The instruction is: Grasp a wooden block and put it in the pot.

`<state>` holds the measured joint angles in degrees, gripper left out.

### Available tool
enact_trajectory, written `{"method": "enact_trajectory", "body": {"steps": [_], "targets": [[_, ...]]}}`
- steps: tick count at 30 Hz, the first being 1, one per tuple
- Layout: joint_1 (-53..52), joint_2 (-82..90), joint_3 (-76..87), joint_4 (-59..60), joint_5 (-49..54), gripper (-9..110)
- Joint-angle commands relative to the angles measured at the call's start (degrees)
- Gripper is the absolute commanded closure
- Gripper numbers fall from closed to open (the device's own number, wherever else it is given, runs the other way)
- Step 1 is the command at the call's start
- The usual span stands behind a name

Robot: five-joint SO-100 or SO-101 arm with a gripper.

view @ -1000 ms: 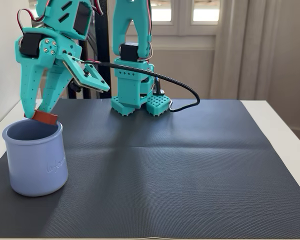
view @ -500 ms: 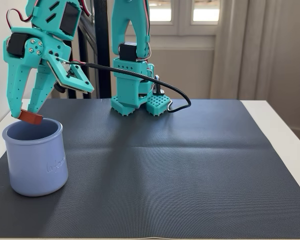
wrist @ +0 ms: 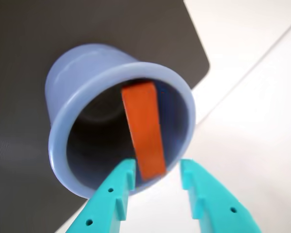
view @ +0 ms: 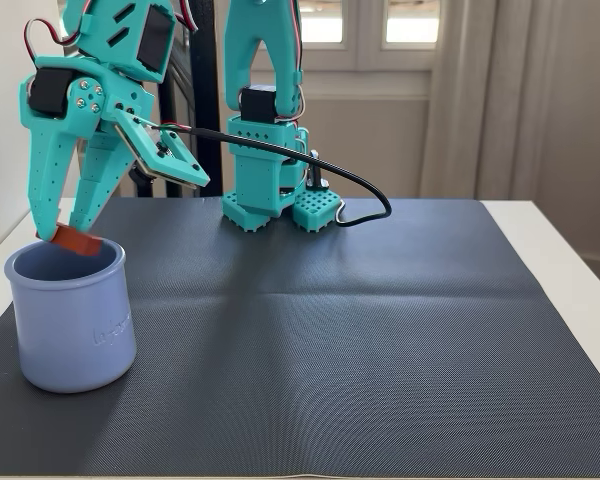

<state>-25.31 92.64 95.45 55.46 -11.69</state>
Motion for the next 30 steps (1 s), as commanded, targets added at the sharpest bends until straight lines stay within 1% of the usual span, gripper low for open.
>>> {"method": "enact_trajectory", "body": {"steps": [1,4,7,13,21,30], "targets": [[0.4,0.8,-2.3,-0.4,0.2,82],[1.6,0.9,-2.2,-0.4,0.1,88],[2.5,1.1,-2.2,-0.4,0.1,102],[5.1,8.5,1.6,-0.3,0.1,101],[9.8,30.1,15.6,-1.1,0.3,101],[17.6,54.1,29.2,-2.8,11.7,101]]}}
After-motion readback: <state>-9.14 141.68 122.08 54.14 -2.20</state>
